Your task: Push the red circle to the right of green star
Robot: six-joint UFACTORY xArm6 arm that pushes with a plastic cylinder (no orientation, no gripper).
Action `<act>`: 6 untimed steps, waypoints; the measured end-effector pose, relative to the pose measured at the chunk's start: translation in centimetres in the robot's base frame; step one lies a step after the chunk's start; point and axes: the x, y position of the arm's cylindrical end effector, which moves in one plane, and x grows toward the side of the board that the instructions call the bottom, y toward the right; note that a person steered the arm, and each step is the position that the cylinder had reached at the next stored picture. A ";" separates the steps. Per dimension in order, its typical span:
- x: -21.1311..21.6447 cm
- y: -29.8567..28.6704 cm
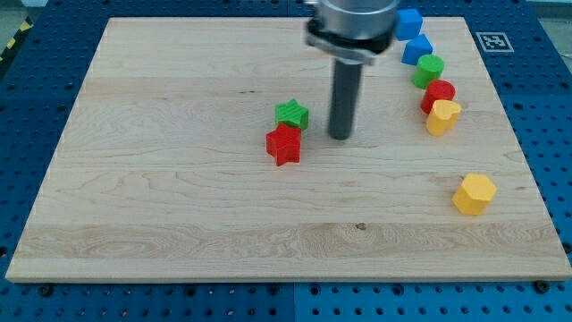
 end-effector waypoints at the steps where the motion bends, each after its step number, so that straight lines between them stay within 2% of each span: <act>1: 0.2 9.1; 2: 0.3 18.7; 3: 0.3 23.2; 4: -0.9 23.0; 6: -2.5 18.0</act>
